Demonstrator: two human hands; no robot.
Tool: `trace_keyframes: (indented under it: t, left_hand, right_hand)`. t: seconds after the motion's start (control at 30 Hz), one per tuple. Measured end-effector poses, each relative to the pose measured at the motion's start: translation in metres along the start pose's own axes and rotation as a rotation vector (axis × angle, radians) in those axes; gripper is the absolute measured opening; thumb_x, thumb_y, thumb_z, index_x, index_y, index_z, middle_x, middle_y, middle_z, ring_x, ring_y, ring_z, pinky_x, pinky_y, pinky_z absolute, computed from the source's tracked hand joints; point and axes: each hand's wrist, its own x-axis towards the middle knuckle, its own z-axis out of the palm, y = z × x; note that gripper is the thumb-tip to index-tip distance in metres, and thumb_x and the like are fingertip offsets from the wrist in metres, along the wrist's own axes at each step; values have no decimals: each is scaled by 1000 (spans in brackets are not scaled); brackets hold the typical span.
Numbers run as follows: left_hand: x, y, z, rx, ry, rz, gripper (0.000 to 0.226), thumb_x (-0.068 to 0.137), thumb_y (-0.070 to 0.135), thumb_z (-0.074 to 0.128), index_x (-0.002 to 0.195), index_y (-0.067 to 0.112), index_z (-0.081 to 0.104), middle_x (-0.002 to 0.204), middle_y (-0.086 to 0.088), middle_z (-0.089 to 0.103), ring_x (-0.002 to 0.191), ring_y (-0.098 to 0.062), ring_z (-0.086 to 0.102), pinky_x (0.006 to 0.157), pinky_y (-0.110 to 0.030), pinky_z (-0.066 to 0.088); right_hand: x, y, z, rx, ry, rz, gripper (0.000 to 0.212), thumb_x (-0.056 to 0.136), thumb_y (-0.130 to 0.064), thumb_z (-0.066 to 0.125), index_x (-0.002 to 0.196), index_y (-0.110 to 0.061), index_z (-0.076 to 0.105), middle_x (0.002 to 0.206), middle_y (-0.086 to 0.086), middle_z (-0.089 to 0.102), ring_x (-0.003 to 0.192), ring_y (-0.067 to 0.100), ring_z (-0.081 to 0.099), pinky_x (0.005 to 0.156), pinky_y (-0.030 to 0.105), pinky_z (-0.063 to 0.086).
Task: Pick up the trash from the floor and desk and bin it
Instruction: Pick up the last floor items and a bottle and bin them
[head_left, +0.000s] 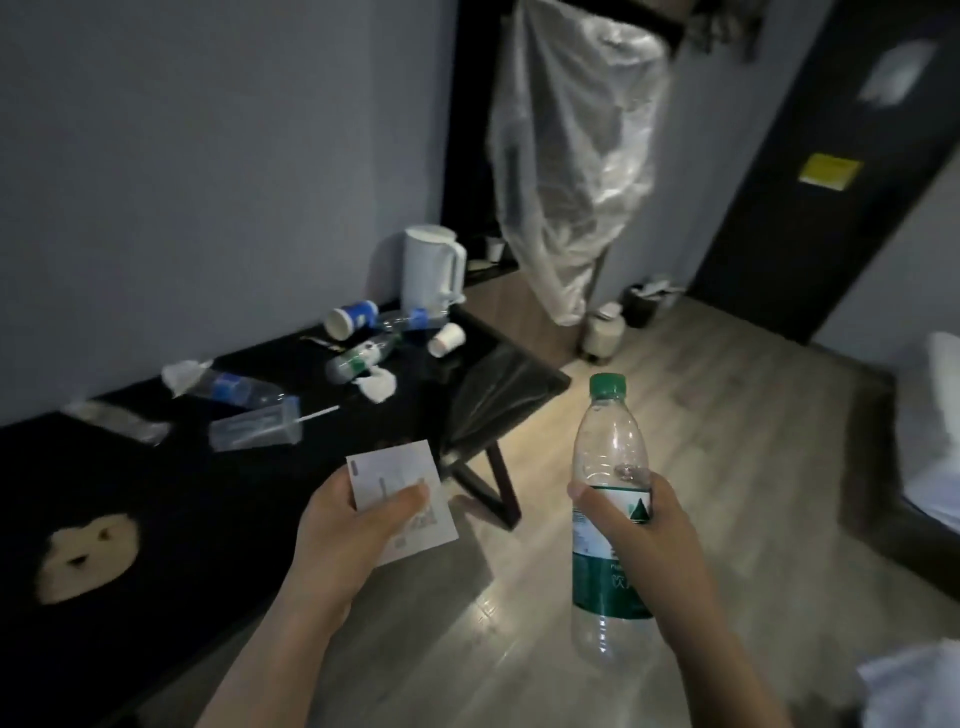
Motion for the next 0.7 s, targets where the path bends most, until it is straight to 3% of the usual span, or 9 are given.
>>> trace_keyframes:
  t: [0.13, 0.23, 0.37, 0.47, 0.6, 0.7]
  left_hand:
    - [13, 15, 74, 42, -121, 35, 28, 75, 20, 78, 100, 21, 66, 92, -4, 73, 86, -21, 71, 79, -43, 58]
    - [20, 23, 140, 59, -199, 66, 25, 76, 16, 78, 99, 18, 67, 92, -6, 73, 86, -24, 70, 78, -45, 58]
    - [26, 36, 237, 103, -311, 114, 25, 75, 17, 78, 98, 19, 67, 91, -5, 72, 84, -23, 69, 65, -38, 59]
    - [28, 41, 303, 129, -359, 160, 23, 75, 21, 78, 94, 22, 67, 86, 0, 73, 82, -19, 69, 68, -40, 59]
    - [30, 40, 376, 121, -429, 185, 24, 77, 19, 77, 98, 20, 65, 88, 0, 71, 80, -16, 68, 57, -24, 50]
    - [40, 41, 419, 127, -479, 181, 22, 77, 18, 76, 96, 22, 65, 88, 0, 71, 81, -16, 69, 59, -23, 50]
  right_hand:
    - [17, 18, -65, 56, 153, 34, 50, 77, -43, 74, 117, -26, 50, 98, -4, 64, 84, 14, 63, 58, 24, 44]
    - [32, 31, -118, 116, 232, 39, 49, 76, -39, 75, 117, -25, 51, 98, -3, 64, 84, 12, 63, 58, 23, 43]
    - [57, 46, -193, 179, 348, 32, 43, 77, -36, 76, 111, -25, 53, 92, -6, 64, 80, 9, 62, 57, 21, 41]
    - [77, 58, -245, 190, 388, 33, 37, 79, -33, 75, 107, -29, 51, 90, -9, 62, 78, 5, 59, 56, 19, 39]
    - [102, 76, -301, 197, 455, 37, 35, 77, -31, 77, 103, -27, 54, 89, -7, 64, 78, 6, 61, 59, 20, 41]
    - [122, 90, -333, 193, 499, 62, 36, 77, -32, 77, 105, -25, 56, 89, -5, 66, 80, 9, 63, 61, 24, 44]
